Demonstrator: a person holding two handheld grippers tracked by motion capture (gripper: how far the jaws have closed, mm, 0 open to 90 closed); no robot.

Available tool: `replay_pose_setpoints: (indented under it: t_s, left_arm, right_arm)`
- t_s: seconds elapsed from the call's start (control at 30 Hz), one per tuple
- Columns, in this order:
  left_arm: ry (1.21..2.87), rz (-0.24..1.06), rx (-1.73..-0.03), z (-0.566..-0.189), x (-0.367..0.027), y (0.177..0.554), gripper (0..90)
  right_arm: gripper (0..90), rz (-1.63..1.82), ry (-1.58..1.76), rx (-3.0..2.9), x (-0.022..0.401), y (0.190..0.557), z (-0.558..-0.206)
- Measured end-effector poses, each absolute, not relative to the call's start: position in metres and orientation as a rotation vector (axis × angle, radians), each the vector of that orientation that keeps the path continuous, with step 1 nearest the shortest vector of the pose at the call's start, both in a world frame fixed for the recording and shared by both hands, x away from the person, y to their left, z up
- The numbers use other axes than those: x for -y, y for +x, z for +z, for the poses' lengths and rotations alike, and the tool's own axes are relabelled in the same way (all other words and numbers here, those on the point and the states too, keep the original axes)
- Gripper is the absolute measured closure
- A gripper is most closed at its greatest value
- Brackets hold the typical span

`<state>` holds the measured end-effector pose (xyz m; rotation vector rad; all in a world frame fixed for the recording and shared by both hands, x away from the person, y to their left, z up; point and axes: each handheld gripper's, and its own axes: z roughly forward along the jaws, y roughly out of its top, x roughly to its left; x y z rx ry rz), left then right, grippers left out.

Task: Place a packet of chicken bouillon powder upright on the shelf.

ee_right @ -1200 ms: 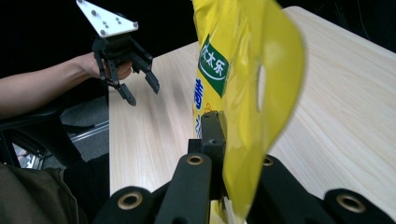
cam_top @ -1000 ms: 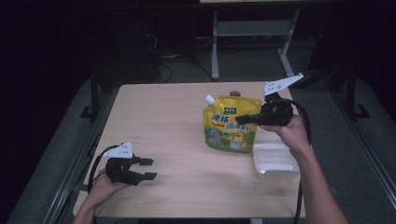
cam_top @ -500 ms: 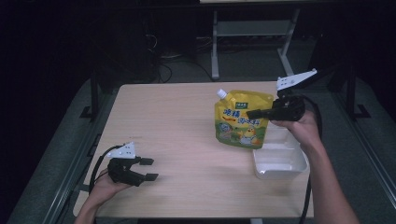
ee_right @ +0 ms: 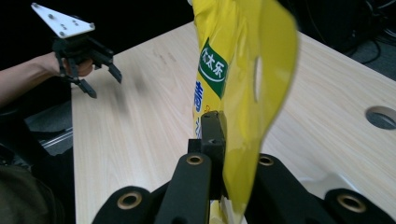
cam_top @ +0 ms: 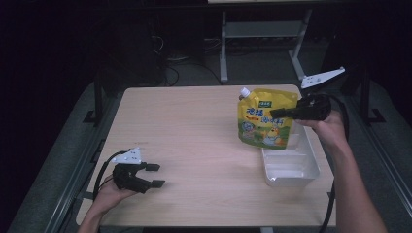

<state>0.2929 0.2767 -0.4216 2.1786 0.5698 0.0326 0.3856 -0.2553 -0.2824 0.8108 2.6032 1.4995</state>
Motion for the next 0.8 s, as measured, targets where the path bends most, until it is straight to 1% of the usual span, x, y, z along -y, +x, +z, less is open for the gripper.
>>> replay_pose_setpoints:
  t_s: [0.27, 0.8]
  left_arm:
    - [2.182, 0.029, -0.570, -0.422, -0.275, 0.293, 33.5]
    - [2.162, 0.008, -0.586, -0.425, -0.275, 0.295, 33.5]
  right_arm:
    - [89.4, 1.469, 0.898, -2.557, 0.281, 0.390, -0.289]
    - [89.2, 1.349, 0.990, -2.534, 0.309, 0.393, -0.299]
